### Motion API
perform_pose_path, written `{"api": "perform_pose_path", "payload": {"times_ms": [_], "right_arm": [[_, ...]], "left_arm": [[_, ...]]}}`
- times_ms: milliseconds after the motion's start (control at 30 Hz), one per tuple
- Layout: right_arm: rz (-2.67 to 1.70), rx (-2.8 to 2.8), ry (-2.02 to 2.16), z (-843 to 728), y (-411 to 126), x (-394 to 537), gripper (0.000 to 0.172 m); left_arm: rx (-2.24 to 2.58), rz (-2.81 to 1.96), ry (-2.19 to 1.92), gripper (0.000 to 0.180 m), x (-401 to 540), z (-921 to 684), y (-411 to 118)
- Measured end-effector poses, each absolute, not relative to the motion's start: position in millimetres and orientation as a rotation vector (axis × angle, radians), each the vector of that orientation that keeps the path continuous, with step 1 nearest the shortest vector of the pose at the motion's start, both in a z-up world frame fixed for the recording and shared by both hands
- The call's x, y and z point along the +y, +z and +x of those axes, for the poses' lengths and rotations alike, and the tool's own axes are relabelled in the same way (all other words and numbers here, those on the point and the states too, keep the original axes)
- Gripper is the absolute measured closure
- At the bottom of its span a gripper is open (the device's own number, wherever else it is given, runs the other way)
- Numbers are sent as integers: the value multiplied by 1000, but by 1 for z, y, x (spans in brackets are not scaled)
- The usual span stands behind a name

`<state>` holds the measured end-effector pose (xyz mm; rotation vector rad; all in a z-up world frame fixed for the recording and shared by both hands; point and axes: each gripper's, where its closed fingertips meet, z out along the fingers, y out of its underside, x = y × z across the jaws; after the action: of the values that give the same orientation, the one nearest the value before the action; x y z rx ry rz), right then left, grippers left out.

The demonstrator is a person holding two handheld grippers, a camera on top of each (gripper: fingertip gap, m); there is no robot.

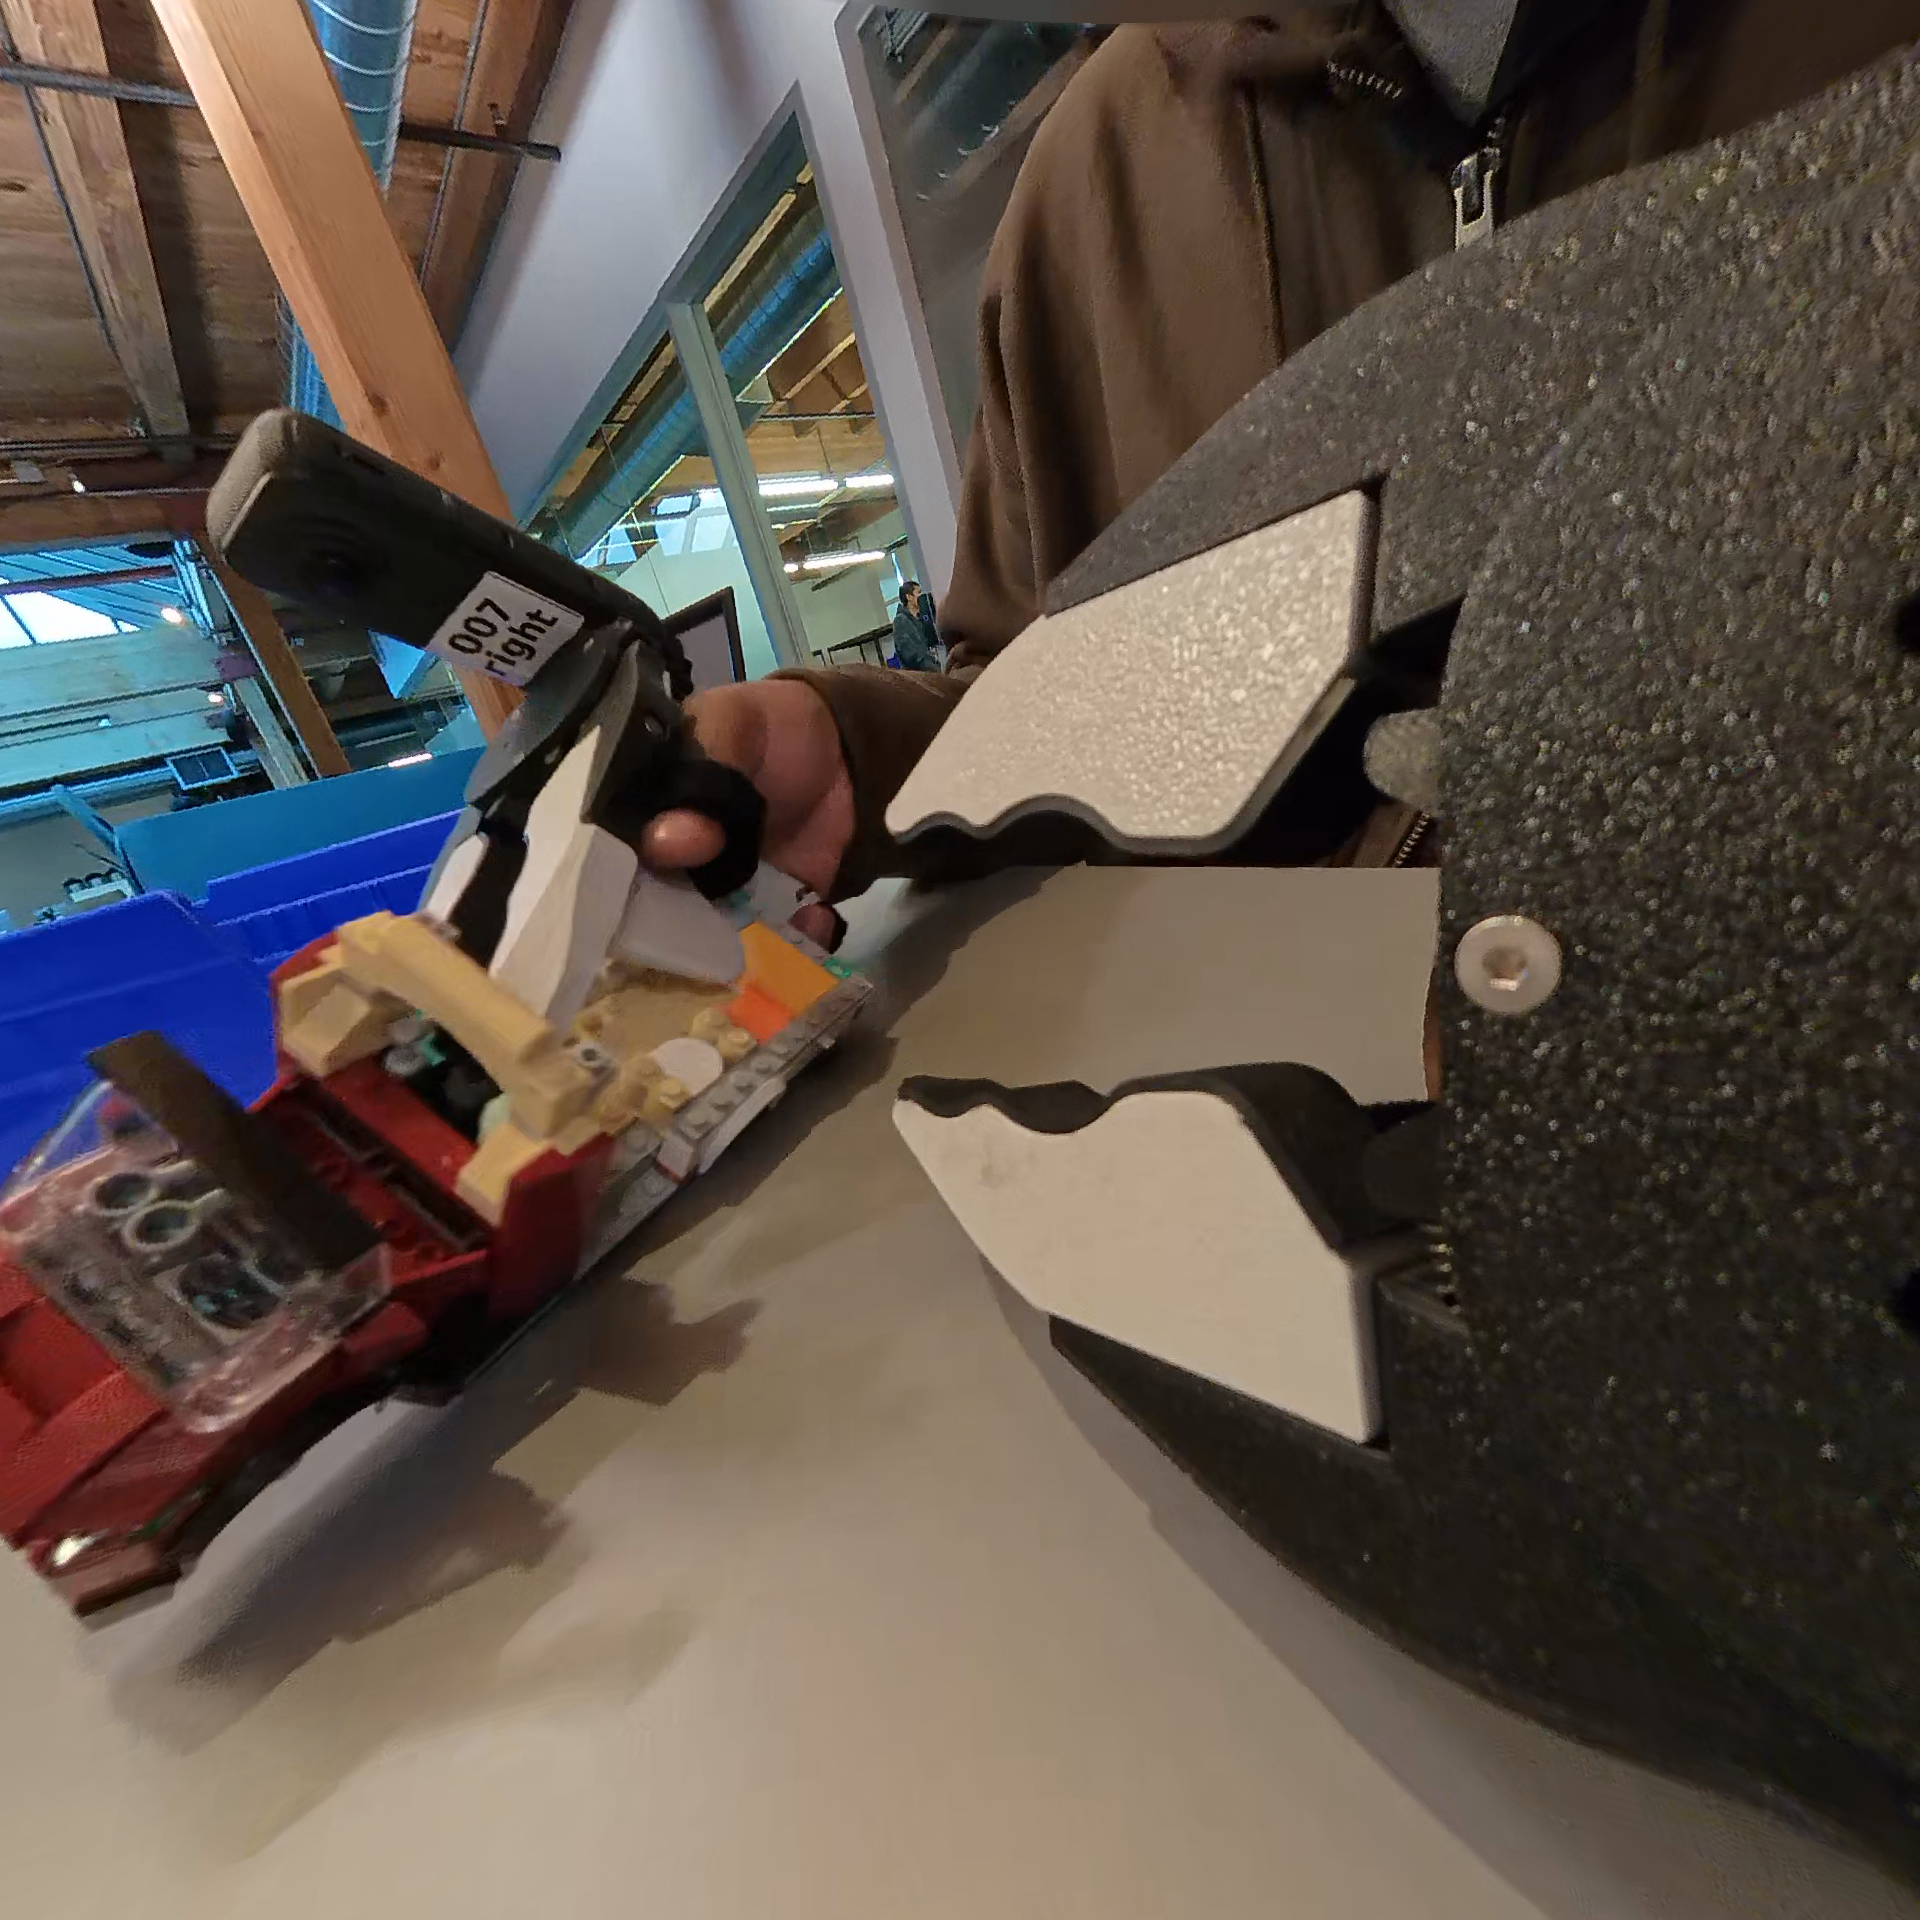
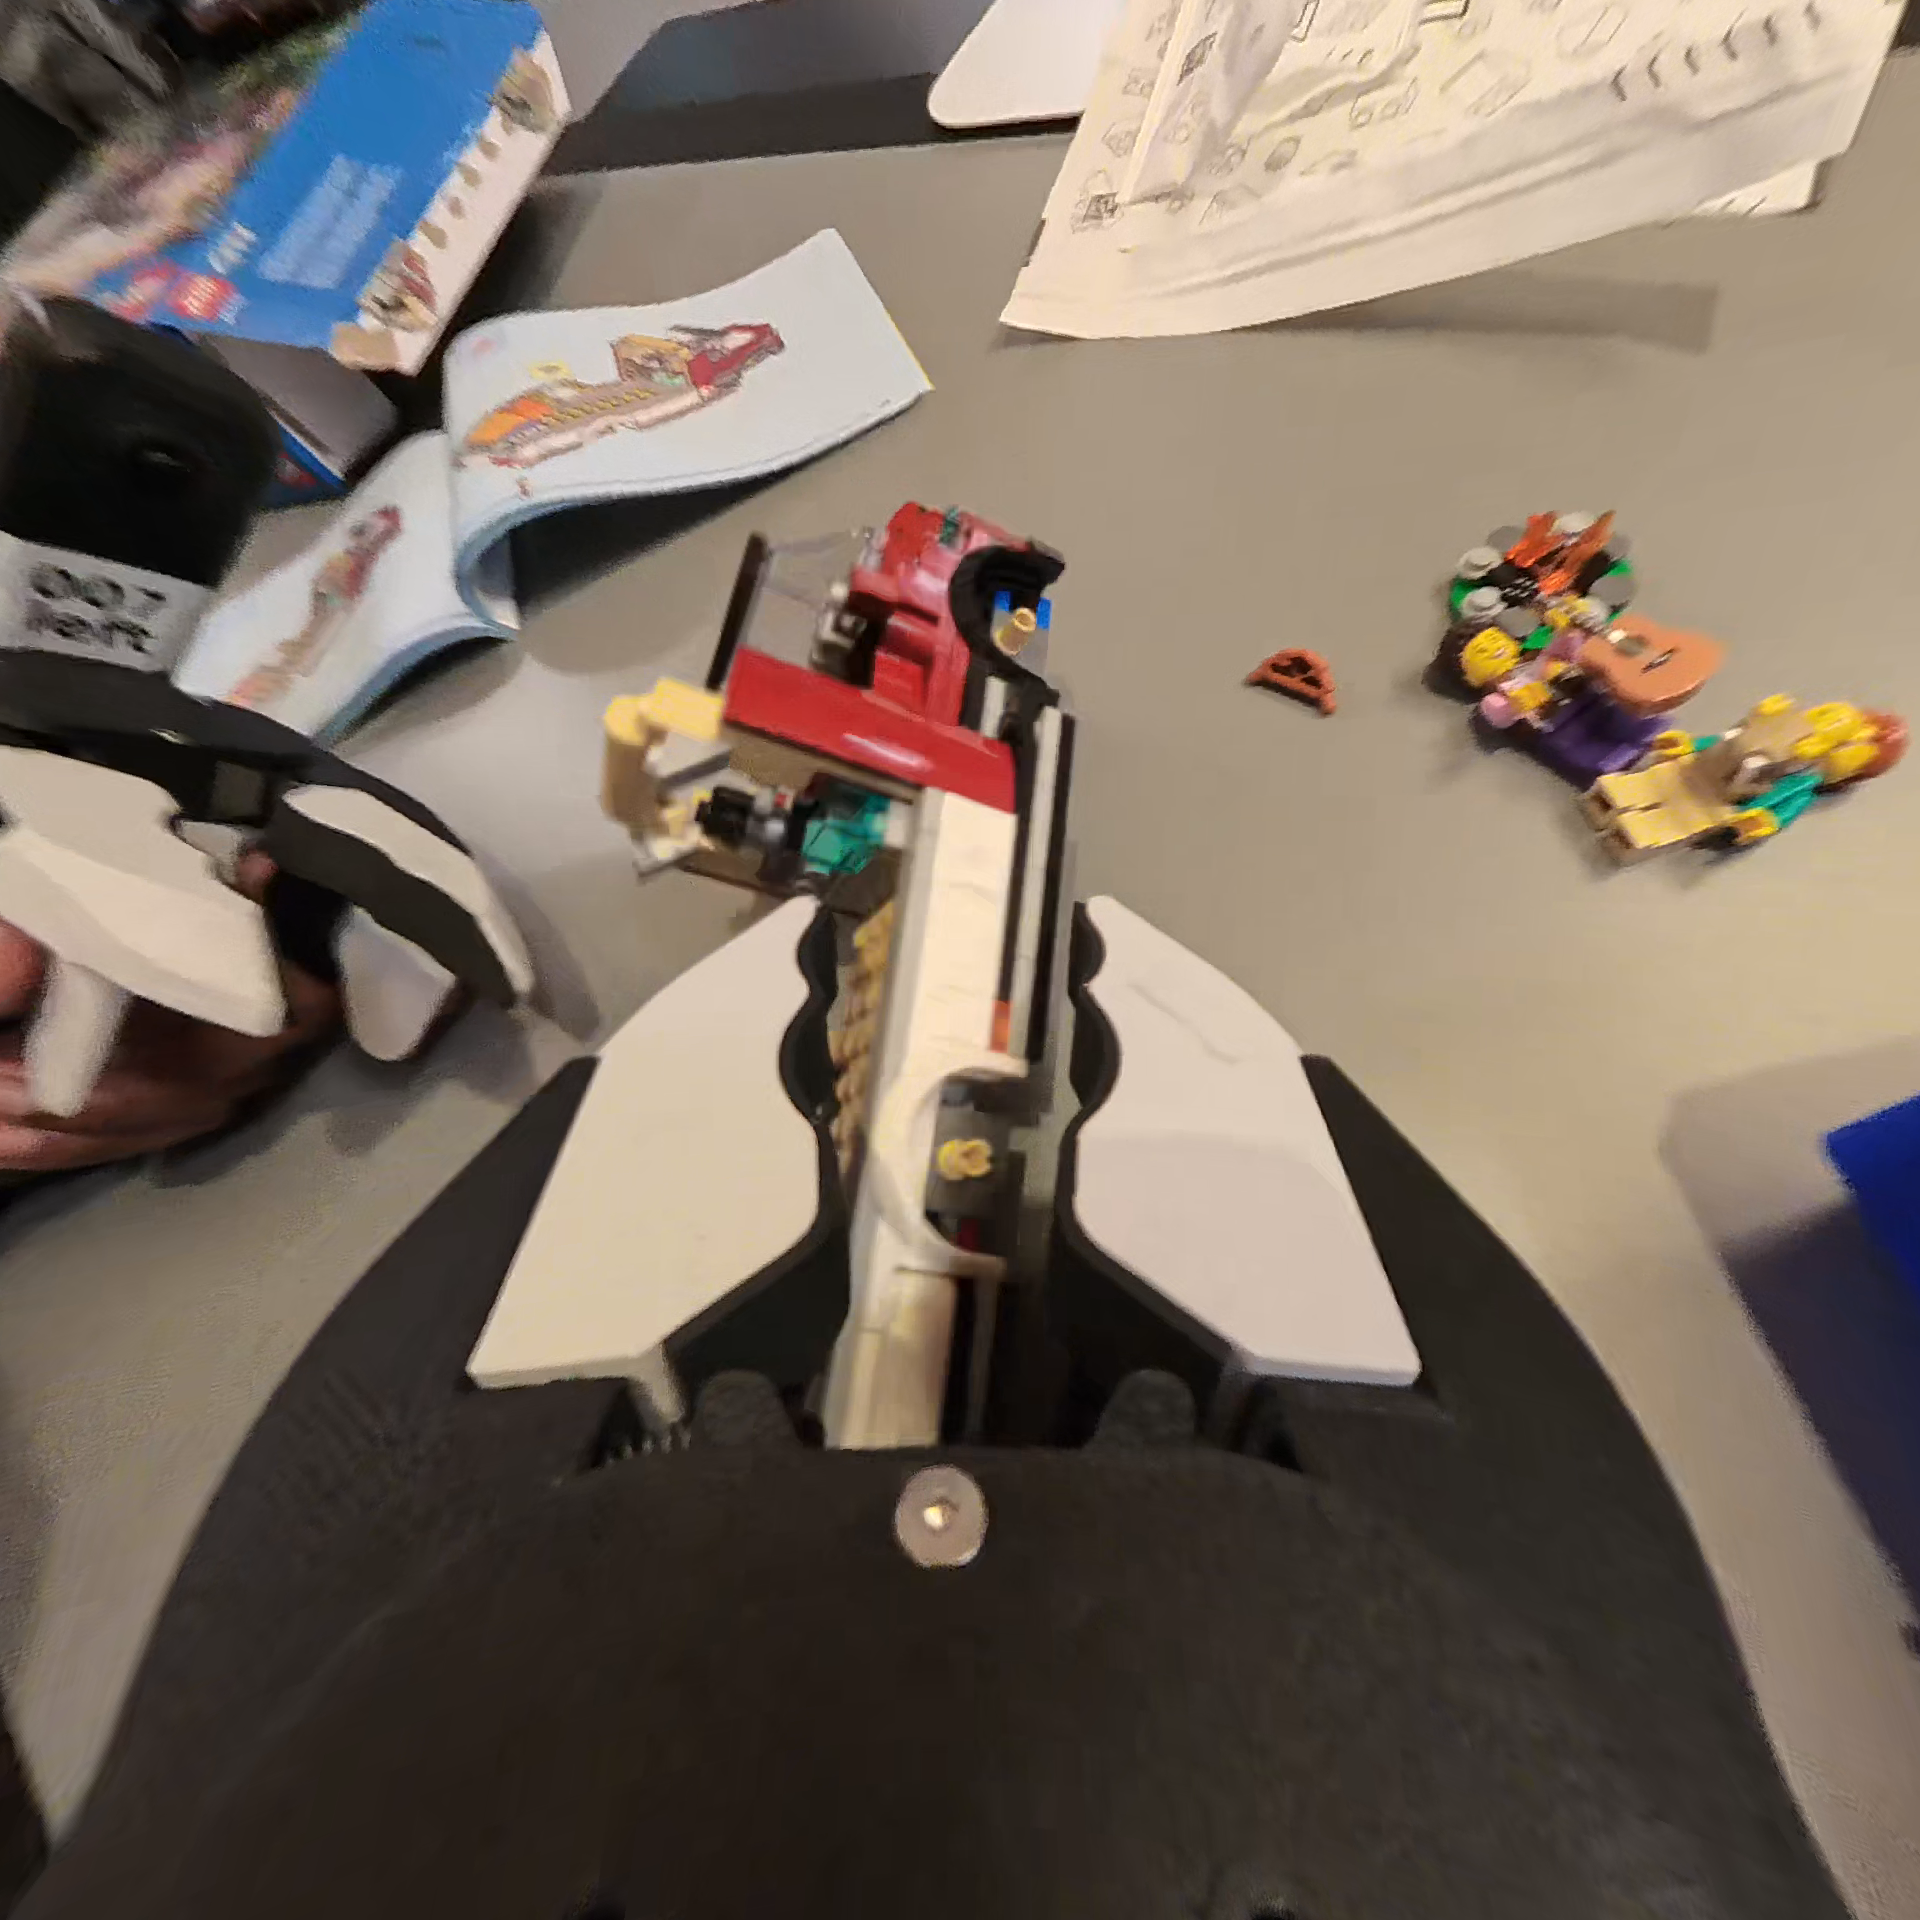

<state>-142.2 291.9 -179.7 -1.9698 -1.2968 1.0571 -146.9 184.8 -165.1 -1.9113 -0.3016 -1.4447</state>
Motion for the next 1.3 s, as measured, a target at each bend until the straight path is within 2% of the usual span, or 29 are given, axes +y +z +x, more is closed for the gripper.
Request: {"api": "perform_pose_path", "payload": {"times_ms": [233, 267, 300, 567, 800, 967, 1033, 1167, 1300], "right_arm": [[-2020, -1356, 1004, -134, -189, 301, 129], [-2016, -1375, 970, -132, -191, 303, 141], [-2011, -1400, 912, -129, -195, 306, 144], [-2015, -1356, 1020, -126, -192, 308, 142], [-1654, -1451, 1220, -103, -138, 292, 131], [-1595, -1773, 974, -58, -175, 278, 98], [-1578, -1856, 897, -47, -189, 271, 91], [-1600, -1923, 831, -46, -206, 251, 90], [-1640, -1904, 894, -61, -202, 223, 101]], "left_arm": [[-274, -1869, -1497, 138, 180, -144, -158], [-269, -1865, -1503, 138, 179, -143, -158], [-263, -1863, -1506, 138, 179, -142, -157], [-113, -1881, -1339, 135, 180, -122, -154], [41, -1931, -1212, 120, 175, -108, -156], [63, -1935, -1191, 117, 174, -107, -155], [63, -1933, -1187, 117, 174, -107, -155], [61, -1947, -1189, 117, 174, -105, -158], [54, -1939, -1182, 118, 175, -107, -157]]}}
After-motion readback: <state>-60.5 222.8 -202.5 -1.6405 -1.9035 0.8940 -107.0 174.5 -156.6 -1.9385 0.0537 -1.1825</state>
